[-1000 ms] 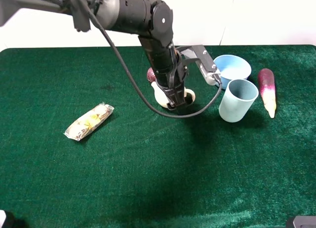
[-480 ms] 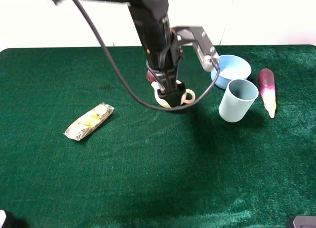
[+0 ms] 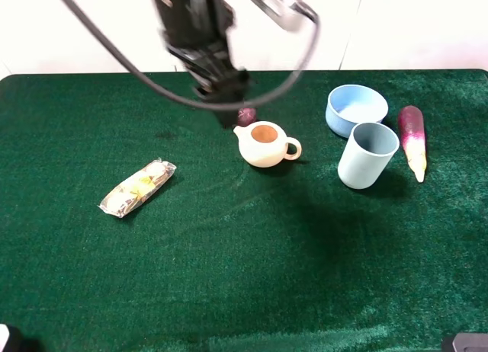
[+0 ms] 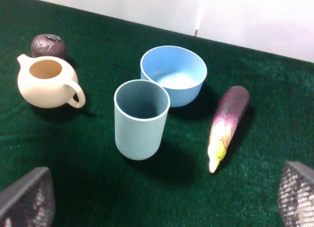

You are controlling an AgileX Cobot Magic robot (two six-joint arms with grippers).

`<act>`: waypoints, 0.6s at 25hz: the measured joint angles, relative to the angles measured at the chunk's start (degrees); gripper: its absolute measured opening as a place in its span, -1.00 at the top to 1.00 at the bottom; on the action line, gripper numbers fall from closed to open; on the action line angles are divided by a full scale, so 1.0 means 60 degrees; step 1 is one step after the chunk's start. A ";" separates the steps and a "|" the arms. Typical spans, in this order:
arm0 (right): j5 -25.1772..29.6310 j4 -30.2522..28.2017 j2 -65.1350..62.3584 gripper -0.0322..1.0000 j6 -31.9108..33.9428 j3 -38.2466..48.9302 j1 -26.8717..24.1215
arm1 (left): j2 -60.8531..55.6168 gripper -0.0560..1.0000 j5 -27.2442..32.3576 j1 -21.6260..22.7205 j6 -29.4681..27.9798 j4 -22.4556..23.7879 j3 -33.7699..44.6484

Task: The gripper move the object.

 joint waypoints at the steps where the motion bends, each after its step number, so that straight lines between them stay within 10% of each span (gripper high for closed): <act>1: 0.0000 0.0010 0.0000 -0.41 0.0000 0.0000 0.0000 | -0.0212 -0.91 0.0000 0.0024 -0.0235 0.0240 0.0012; 15: 0.0000 0.0010 0.0000 -0.41 0.0000 0.0000 0.0000 | -0.4330 -0.91 0.0016 0.0033 -0.2947 0.1915 0.2684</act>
